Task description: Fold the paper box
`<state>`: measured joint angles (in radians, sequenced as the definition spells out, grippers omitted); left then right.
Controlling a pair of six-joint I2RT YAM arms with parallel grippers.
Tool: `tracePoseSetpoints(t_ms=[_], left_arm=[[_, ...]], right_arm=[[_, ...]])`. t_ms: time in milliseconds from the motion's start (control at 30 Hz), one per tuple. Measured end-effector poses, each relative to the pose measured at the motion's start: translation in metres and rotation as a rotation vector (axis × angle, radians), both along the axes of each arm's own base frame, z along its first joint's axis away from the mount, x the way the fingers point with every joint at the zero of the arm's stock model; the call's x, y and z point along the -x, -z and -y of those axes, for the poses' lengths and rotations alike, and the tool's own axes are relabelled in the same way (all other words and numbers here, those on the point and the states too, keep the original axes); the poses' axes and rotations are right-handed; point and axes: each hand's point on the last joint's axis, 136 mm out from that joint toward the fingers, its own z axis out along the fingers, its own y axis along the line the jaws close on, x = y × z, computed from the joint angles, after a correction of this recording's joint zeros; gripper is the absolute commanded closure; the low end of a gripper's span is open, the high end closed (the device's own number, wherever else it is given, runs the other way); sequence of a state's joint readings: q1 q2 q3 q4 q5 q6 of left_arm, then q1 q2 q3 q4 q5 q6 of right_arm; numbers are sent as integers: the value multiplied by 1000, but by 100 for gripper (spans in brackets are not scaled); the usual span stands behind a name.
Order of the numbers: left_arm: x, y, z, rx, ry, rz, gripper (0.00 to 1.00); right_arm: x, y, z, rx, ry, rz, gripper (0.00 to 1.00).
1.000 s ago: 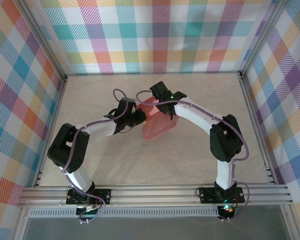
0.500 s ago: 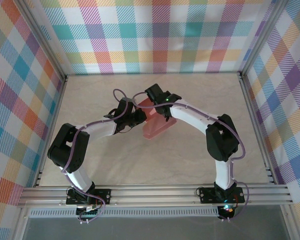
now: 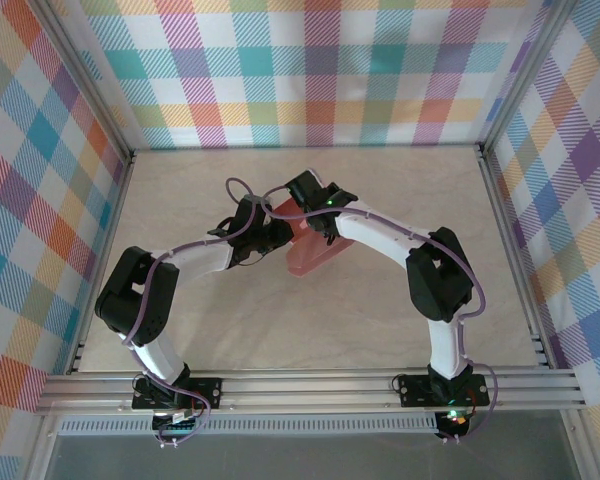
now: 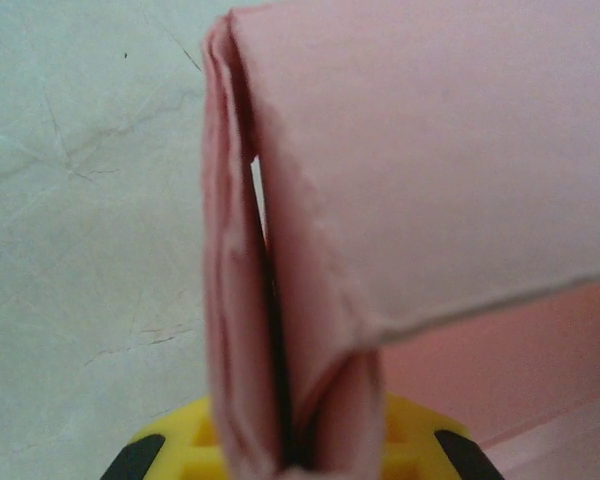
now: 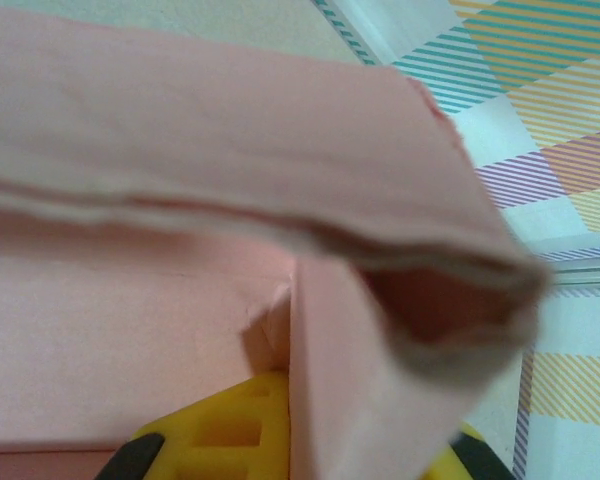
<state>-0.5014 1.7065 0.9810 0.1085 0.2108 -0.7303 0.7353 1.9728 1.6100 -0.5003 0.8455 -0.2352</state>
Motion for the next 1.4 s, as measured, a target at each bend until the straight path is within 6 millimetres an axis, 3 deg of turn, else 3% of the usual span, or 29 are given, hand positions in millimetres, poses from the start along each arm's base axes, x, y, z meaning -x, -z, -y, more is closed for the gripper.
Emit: tracePoseSetpoints(t_ms=[133,400,767,1000,1167,1400], left_arm=[[0,1,-2,-7,0,1,100],[0,-1,0,-2,13,7,100],[0,-2,2,3,21,9,100],[0,-2,2,3,21,9,100],[0,-2,2,3,21,9,100],[0,-2,2,3,21,9,100]], right_arm=[[5,1,5,-13,-1,-36,71],[13,-23,1,-122,-21,-34,49],[26,-27,-18,-265,-86,-107,38],[40,-40,-24,-352,-110,-138,38],[39,-53,-16,-337,-93,-96,47],[36,-49,-6,-225,-65,-64,59]])
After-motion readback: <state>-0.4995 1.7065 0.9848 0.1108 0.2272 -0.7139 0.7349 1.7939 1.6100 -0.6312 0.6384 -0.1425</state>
